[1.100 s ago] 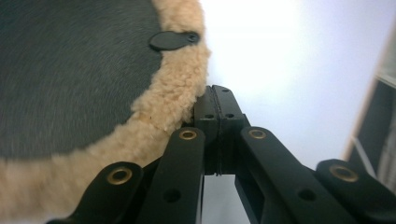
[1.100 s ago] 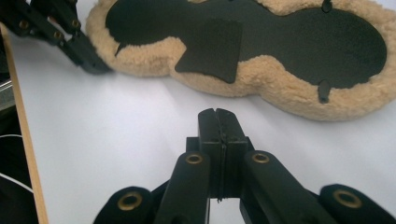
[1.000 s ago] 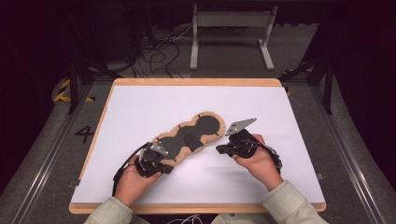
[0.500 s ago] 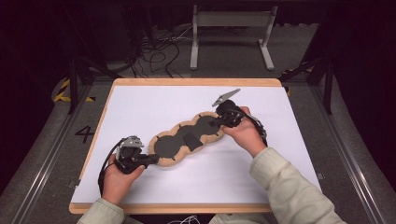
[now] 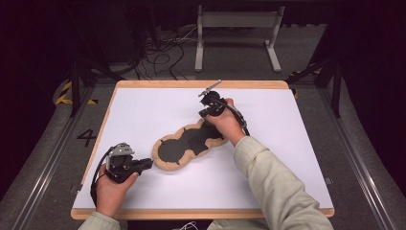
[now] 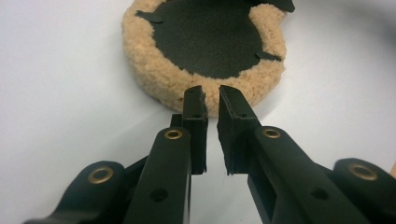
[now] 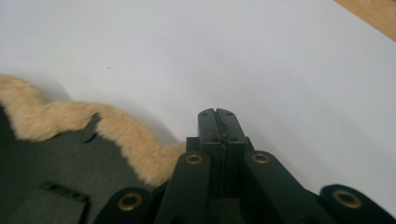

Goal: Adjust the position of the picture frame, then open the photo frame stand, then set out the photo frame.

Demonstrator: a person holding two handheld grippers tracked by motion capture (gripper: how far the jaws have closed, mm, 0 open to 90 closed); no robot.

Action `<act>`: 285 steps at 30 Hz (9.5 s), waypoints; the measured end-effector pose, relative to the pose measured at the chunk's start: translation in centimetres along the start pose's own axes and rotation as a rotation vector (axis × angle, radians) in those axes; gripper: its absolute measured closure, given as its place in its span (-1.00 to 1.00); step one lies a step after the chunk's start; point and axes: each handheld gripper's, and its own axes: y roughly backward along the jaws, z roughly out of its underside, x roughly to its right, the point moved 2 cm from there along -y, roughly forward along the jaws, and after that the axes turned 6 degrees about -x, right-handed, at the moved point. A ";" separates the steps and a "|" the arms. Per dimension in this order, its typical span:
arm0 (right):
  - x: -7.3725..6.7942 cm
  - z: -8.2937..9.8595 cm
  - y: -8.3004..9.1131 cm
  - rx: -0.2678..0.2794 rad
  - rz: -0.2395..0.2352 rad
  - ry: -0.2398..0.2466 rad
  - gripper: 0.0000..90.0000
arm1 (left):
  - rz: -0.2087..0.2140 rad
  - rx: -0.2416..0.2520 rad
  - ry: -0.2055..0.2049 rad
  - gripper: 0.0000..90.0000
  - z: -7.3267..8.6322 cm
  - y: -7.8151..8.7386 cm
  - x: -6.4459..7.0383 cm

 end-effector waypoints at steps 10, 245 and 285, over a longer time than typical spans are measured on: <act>-0.7 -0.3 -3.1 -0.071 0.000 0.010 1.00 | -0.051 0.003 0.102 0.78 0.8 0.4 -1.5; -1.7 18.6 7.5 -0.095 -0.222 -0.287 -0.48 | 0.161 -0.170 0.211 -0.33 -4.5 -5.8 -1.4; -2.2 19.6 9.9 -0.035 -0.116 -0.317 0.16 | -0.026 -0.037 0.056 0.12 -5.2 -3.6 0.9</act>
